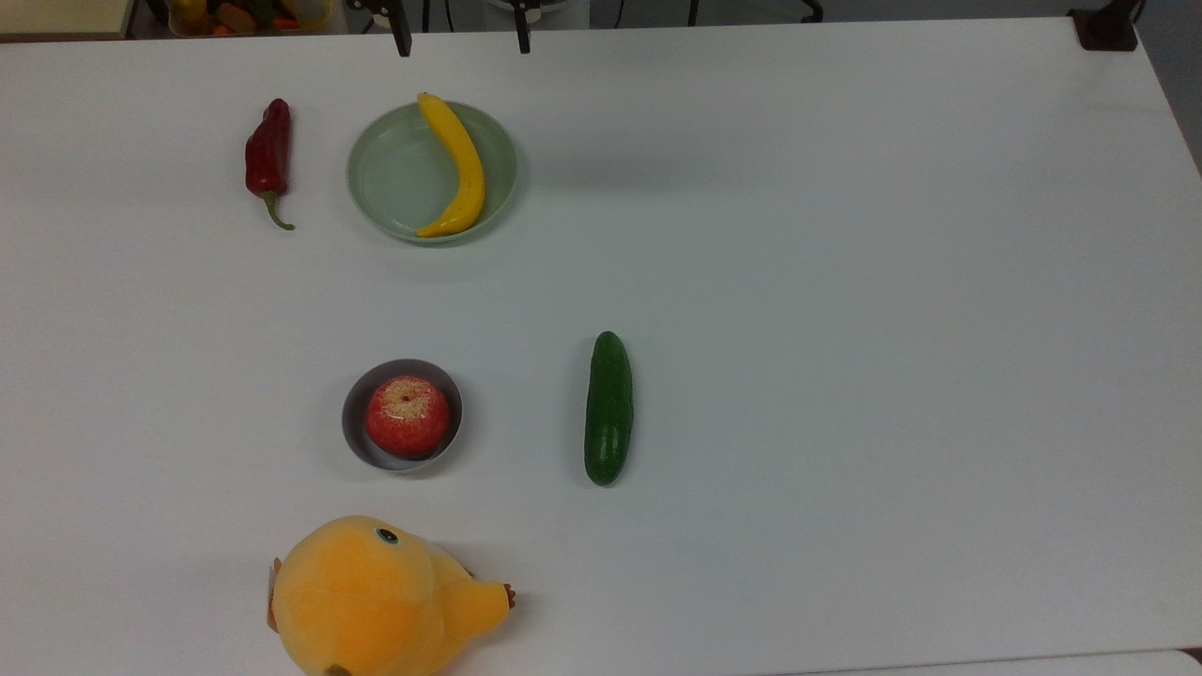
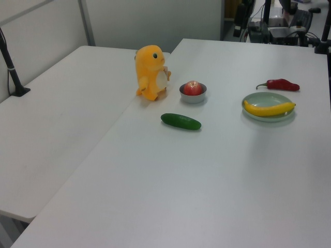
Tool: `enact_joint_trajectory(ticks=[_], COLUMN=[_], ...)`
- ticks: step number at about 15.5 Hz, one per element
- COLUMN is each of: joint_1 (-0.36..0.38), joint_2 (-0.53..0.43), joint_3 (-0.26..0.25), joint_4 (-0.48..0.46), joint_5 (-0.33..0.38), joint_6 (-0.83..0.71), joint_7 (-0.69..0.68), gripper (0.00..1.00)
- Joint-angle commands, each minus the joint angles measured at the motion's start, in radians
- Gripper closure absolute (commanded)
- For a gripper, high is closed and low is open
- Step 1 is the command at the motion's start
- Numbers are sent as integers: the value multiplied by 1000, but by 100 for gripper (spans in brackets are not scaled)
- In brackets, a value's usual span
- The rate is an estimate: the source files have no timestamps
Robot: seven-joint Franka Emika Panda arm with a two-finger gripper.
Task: Put the cucumber on the left side of the bowl
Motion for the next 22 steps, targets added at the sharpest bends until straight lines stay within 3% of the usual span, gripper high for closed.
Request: enact_joint_trajectory(ticks=[1,18,22], joint_1=[-1,-1,-11], joint_2=[2,22,58], joint_3=[-1,5,5], joint_4=[-8,-9,-20], joint_5=[12,10,0], joint_6=[-35,-32,-29], joint_7=[-25,-36,-191], gripper=[0,0,0])
